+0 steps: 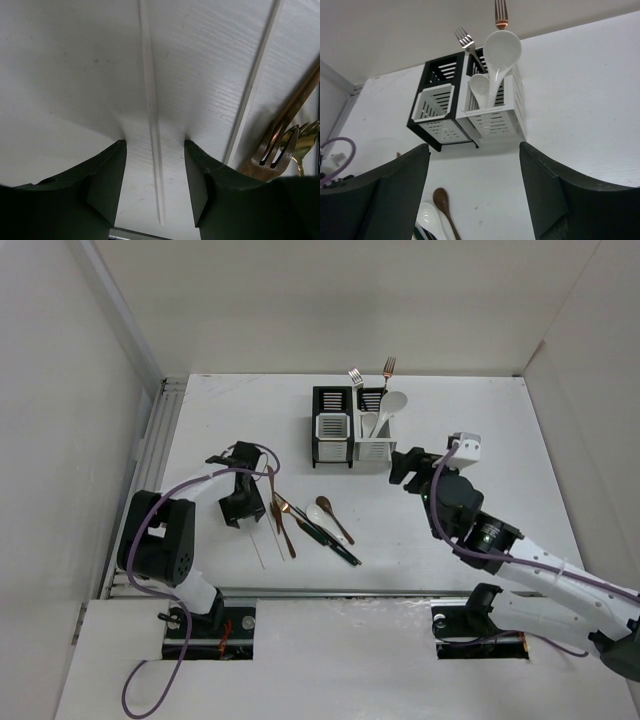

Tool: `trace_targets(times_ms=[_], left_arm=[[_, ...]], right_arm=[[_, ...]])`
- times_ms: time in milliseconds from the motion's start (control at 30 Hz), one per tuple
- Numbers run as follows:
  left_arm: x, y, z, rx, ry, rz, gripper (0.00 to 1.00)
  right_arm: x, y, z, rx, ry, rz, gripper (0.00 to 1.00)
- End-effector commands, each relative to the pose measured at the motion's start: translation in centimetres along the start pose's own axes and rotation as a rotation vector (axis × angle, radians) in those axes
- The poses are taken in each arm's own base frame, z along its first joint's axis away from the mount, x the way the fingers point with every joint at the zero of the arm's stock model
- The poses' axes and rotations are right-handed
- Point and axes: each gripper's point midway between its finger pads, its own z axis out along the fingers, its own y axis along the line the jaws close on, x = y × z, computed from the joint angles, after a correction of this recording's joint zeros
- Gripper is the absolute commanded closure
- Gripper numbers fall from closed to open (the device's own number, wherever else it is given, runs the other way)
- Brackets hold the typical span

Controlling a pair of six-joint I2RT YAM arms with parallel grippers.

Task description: Sort the eating utensils into containers

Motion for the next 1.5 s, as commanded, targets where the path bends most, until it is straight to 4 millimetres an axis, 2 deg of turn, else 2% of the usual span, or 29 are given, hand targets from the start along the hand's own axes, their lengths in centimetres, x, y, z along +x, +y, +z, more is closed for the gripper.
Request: trace_targets(times_ms=[0, 33, 100, 133, 200, 333, 433, 533, 600, 700, 767, 867, 967, 1000, 1033, 1100, 1133, 1167, 1233, 1267, 1300, 1333, 1367, 1400, 1467], left_arm=[[2.5, 1.8, 1.0, -0.082, 0.096, -0.014, 0.53], [2.6, 1.4, 1.2, -0.067, 0.102, -0.015, 0.55], [3.6, 1.3, 2.1, -0.054, 0.133, -0.015, 0.64], [3.9, 1.3, 2.4, -0.051, 0.143, -0.014, 0.79], [4.6, 1.1, 3.2, -0.030, 0.158, -0.016, 1.00], [4.7, 1.7, 4.1, -0.046, 0.129, -0.007, 1.00], [3.2, 1.6, 3.6, -0.045, 0.063, -0.022, 1.00], [1.3, 0.3, 2.1, 0.000, 0.020, -0.004, 1.00], [-1.6, -1.3, -0.1, 0.062, -0.048, 0.041, 1.00], [-5.1, -2.1, -3.5, 0.102, -0.183, 0.070, 1.00], [-6.4, -2.1, -5.1, 0.116, -0.249, 0.077, 1.00], [-8.8, -3.0, -8.9, 0.185, -0.367, 0.081, 1.00], [-11.9, -4.2, -13.2, 0.257, -0.499, 0.083, 1.00], [-13.9, -5.0, -15.5, 0.294, -0.580, 0.095, 1.00], [-15.1, -5.5, -17.0, 0.318, -0.632, 0.097, 1.00], [-17.7, -7.4, -19.2, 0.358, -0.719, 0.120, 1.00], [-20.5, -9.0, -23.2, 0.415, -0.847, 0.134, 1.00], [-22.1, -10.3, -23.6, 0.430, -0.882, 0.151, 1.00], [-24.1, -13.3, -26.9, 0.495, -0.989, 0.196, 1.00], [-26.0, -14.8, -31.0, 0.558, -1.111, 0.206, 1.00], [-26.8, -16.8, -30.3, 0.579, -1.113, 0.220, 1.00], [-27.5, -18.0, -30.9, 0.612, -1.134, 0.242, 1.00], [-28.4, -19.4, -33.7, 0.671, -1.198, 0.241, 1.00], [-29.2, -20.9, -32.3, 0.680, -1.188, 0.253, 1.00], [-29.5, -23.0, -32.9, 0.750, -1.213, 0.283, 1.00]], right_arm=[[-0.4, -0.6, 0.1, 0.044, -0.006, -0.075, 0.23], [0.2, -0.8, 0.4, 0.059, 0.005, -0.115, 0.23], [-0.5, -0.4, 0.5, 0.055, -0.003, -0.114, 0.23], [-0.2, -0.4, 0.7, 0.058, 0.003, -0.133, 0.23], [-0.3, -0.7, 0.7, 0.076, -0.004, -0.142, 0.23], [-1.6, -1.2, 0.1, 0.089, -0.034, -0.124, 0.23], [-2.6, -2.0, -0.5, 0.102, -0.060, -0.123, 0.23], [-3.5, -2.4, -0.9, 0.105, -0.080, -0.122, 0.23], [-4.3, -2.1, -1.0, 0.102, -0.091, -0.119, 0.24], [-5.1, -1.7, -1.1, 0.087, -0.100, -0.120, 0.24], [-5.4, -1.6, -1.2, 0.075, -0.104, -0.112, 0.25], [-5.2, -1.6, -1.4, 0.065, -0.102, -0.102, 0.27], [-5.1, -1.6, -1.5, 0.056, -0.100, -0.102, 0.28], [-5.0, -1.5, -1.3, 0.056, -0.100, -0.101, 0.28], [-5.0, -1.5, -1.3, 0.056, -0.100, -0.101, 0.28], [-4.5, -1.3, -0.8, 0.058, -0.099, -0.138, 0.28], [-4.6, -1.5, -0.7, 0.075, -0.109, -0.145, 0.28], [-5.0, -1.4, -0.5, 0.082, -0.126, -0.139, 0.28], [-4.6, -1.3, 0.1, 0.104, -0.126, -0.185, 0.28], [-4.9, -1.3, 0.5, 0.116, -0.134, -0.186, 0.29], [-4.1, -1.1, 1.2, 0.118, -0.118, -0.207, 0.29], [-4.3, -0.8, 1.7, 0.115, -0.120, -0.213, 0.29], [-4.2, -0.7, 2.2, 0.106, -0.114, -0.220, 0.29], [-3.8, -0.5, 3.0, 0.107, -0.104, -0.232, 0.29], [-3.2, -0.4, 4.0, 0.099, -0.086, -0.249, 0.29]])
